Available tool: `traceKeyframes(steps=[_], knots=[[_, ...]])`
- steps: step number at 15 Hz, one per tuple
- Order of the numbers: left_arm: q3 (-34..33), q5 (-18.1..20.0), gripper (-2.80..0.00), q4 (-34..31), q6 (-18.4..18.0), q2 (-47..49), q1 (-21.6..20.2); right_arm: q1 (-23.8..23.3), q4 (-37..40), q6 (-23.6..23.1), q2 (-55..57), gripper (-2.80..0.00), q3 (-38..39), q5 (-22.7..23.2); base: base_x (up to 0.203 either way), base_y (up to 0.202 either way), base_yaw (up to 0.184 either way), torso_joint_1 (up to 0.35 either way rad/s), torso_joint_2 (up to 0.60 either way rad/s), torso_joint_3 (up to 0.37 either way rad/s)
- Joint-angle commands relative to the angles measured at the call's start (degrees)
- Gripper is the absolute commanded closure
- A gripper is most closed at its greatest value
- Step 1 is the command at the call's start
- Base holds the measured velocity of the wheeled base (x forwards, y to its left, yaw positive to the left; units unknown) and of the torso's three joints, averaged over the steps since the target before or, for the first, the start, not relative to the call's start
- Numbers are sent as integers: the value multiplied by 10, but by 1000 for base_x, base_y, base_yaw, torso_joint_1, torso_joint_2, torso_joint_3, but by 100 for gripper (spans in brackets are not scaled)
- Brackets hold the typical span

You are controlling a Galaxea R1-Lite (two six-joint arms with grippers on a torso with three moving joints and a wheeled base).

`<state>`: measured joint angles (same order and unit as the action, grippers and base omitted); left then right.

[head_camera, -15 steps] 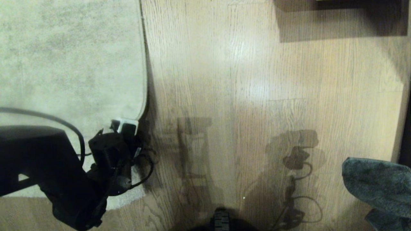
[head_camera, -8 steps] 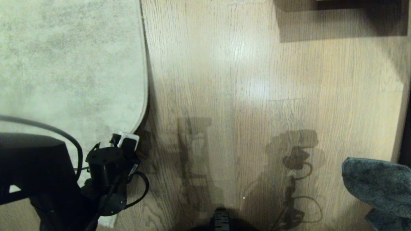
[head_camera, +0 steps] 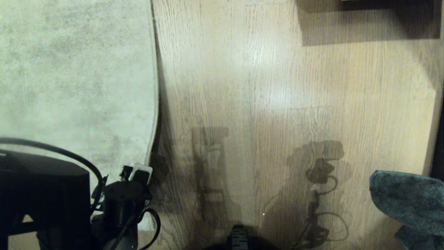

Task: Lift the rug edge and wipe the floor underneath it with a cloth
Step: Lift up the carpet

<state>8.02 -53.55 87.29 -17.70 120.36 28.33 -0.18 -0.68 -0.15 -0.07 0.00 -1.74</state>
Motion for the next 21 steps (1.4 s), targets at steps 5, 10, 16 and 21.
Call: traceKeyframes(steps=[5,10,16,21], knots=[[-80,-40,-280,27,72,79,41,0,0,0,1,0,0,0,0,0,0,0,0,0],[-80,-60,-280,27,78,81,42,0,0,0,1,0,0,0,0,0,0,0,0,0],[-80,-61,0,27,103,89,45,0,0,0,1,0,0,0,0,0,0,0,0,0],[-80,-60,0,27,116,89,49,0,0,0,1,0,0,0,0,0,0,0,0,0]])
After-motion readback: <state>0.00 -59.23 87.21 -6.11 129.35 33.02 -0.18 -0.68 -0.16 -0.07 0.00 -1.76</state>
